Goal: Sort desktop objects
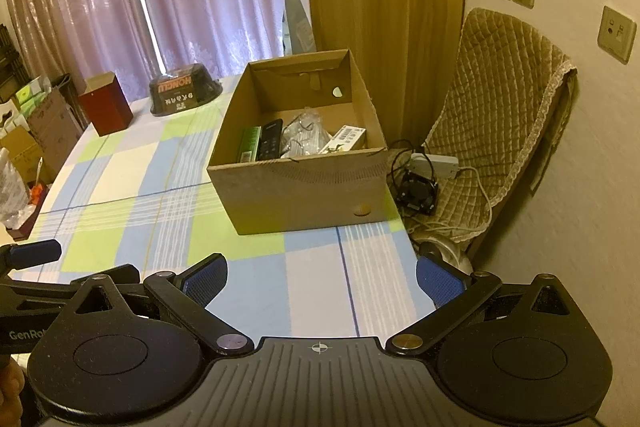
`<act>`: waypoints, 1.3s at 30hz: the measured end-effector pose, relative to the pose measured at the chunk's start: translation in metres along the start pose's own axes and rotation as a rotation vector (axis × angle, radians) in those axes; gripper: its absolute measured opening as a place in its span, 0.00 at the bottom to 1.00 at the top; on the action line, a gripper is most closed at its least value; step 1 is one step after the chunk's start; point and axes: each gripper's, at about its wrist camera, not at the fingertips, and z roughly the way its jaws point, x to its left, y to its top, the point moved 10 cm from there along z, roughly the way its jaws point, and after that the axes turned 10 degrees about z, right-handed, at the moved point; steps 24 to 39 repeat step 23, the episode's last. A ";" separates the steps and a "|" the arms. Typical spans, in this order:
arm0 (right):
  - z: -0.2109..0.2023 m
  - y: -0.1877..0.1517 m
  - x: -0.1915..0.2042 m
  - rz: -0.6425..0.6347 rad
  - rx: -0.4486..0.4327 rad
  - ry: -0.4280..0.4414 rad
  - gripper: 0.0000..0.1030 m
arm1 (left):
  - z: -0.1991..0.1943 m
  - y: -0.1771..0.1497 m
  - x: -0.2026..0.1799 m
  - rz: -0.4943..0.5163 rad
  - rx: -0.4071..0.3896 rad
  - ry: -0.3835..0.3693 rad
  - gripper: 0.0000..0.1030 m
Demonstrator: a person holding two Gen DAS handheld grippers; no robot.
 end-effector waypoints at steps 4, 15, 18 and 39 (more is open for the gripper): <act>0.001 0.000 -0.001 0.002 0.001 -0.002 1.00 | 0.002 -0.001 0.000 0.004 0.005 0.002 0.99; 0.003 0.001 -0.004 -0.004 0.006 0.000 1.00 | 0.004 -0.004 -0.004 0.021 0.014 -0.001 0.99; 0.002 0.002 -0.004 -0.006 0.004 -0.002 1.00 | 0.003 -0.004 -0.002 0.013 0.009 -0.004 0.99; 0.003 0.001 -0.003 -0.009 0.004 -0.003 1.00 | 0.000 -0.003 -0.002 0.008 -0.016 -0.012 0.99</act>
